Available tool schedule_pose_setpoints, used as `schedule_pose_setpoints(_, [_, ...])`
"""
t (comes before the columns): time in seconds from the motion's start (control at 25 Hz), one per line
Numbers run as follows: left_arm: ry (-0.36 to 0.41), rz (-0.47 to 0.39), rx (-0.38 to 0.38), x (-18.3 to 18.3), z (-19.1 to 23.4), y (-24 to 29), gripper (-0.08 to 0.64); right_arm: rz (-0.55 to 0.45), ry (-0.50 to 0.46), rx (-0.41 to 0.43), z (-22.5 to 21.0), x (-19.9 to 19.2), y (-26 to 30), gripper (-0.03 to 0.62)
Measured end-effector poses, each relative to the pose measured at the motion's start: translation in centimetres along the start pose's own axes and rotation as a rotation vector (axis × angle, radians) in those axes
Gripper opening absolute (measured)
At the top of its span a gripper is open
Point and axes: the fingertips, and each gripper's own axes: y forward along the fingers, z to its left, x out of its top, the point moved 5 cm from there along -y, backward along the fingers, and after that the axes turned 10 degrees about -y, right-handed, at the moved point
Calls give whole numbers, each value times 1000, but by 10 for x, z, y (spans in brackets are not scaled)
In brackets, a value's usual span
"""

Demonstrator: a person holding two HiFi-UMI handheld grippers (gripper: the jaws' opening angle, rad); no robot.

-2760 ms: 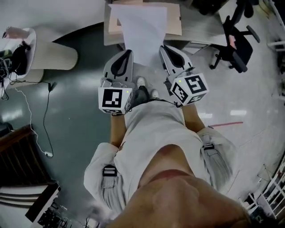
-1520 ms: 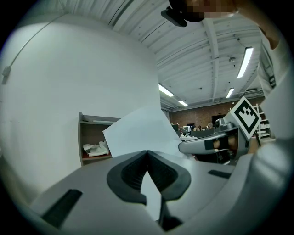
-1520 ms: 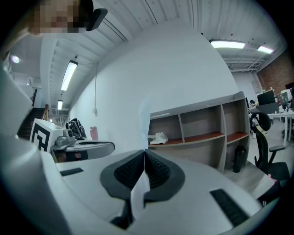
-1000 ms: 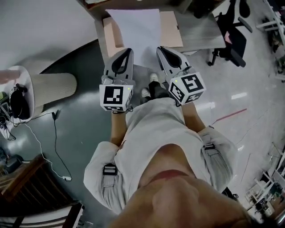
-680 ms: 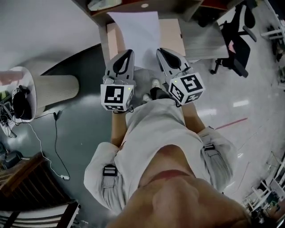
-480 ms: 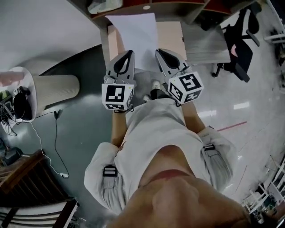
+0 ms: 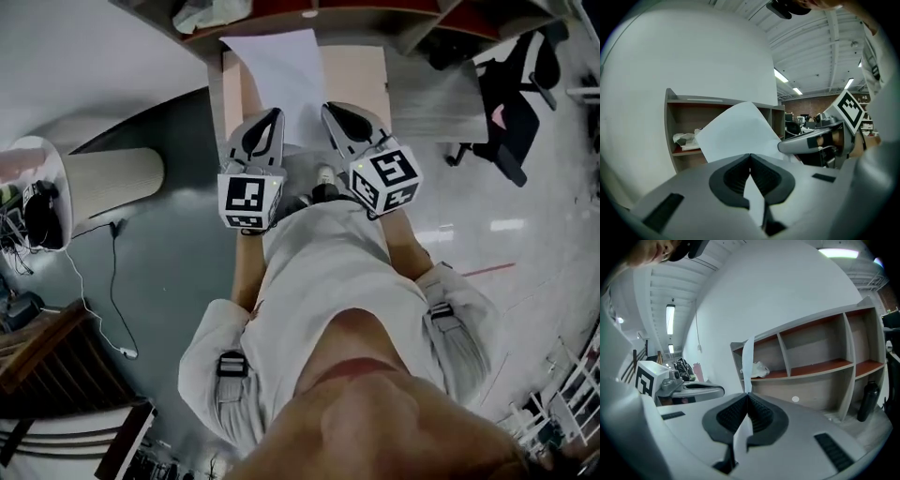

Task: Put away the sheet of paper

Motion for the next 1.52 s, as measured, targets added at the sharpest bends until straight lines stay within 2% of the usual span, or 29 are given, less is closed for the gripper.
schedule_pose_setpoints(0.16, [-24, 27, 19, -12, 0, 15, 21, 25, 13, 30, -11, -9, 6, 20])
schedule_pose_setpoints(0.64, [-44, 104, -22, -38, 9, 43, 21, 102, 76, 32, -26, -37, 24, 20])
schedule_pose_setpoints(1.2, [-94, 203, -125, -80, 46, 82, 21, 216, 180, -45, -43, -84, 77, 20])
schedule_pose_setpoints(1.52, [-88, 256, -157, -102, 74, 103, 21, 276, 221, -97, -57, -112, 102, 21])
